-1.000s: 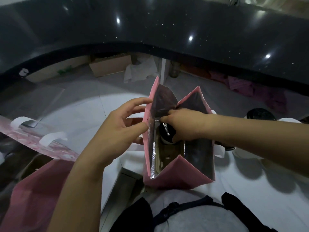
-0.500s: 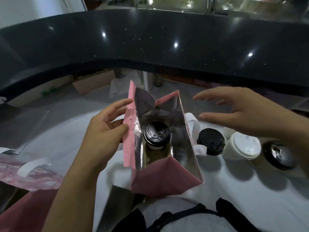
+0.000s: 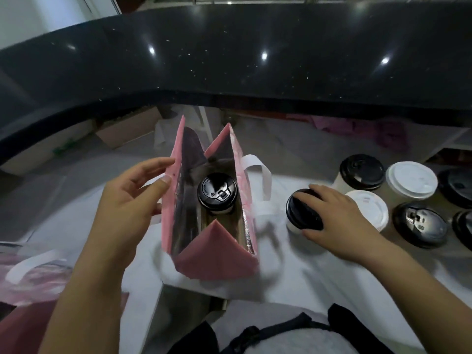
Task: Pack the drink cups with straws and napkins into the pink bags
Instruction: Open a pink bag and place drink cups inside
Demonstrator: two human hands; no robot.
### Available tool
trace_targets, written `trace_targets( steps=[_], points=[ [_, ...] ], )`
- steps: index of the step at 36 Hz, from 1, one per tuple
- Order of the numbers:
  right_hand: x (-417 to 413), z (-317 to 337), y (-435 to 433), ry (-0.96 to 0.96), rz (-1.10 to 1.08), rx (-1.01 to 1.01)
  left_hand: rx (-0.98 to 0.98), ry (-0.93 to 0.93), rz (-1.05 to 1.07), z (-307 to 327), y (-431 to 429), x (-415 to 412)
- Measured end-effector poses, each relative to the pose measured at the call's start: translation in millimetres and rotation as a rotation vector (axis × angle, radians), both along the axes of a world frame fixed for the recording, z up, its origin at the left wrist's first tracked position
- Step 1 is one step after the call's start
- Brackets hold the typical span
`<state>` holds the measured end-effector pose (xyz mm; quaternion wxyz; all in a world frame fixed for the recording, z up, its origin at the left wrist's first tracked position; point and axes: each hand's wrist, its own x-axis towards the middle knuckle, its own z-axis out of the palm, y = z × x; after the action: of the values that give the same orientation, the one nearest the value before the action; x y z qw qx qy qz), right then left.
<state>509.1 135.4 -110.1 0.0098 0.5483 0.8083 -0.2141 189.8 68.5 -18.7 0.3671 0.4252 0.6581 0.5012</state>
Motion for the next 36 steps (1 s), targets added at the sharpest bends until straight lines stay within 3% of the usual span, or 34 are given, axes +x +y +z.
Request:
trace_targets(
  steps=[9,12,16,25,36],
  points=[
    [-4.6,-10.1,-2.6,0.106,-0.054,0.002,-0.193,0.262,-0.160,1.1,-35.2,13.0],
    [-3.2,-11.7,1.2,0.097,-0.046,0.007,-0.148,0.481,-0.213,-0.7,-47.7,18.4],
    [-3.7,-11.9,8.9,0.060,-0.025,-0.012,-0.121,0.564,-0.114,-5.3,-57.2,23.2],
    [2.2,-6.9,25.4,0.019,0.065,-0.070,-0.187,0.604,0.074,-1.5,-69.8,29.6],
    [-1.8,2.6,29.0,0.074,0.000,-0.097,-0.390,0.434,-0.102,4.0,-75.4,16.2]
  ],
)
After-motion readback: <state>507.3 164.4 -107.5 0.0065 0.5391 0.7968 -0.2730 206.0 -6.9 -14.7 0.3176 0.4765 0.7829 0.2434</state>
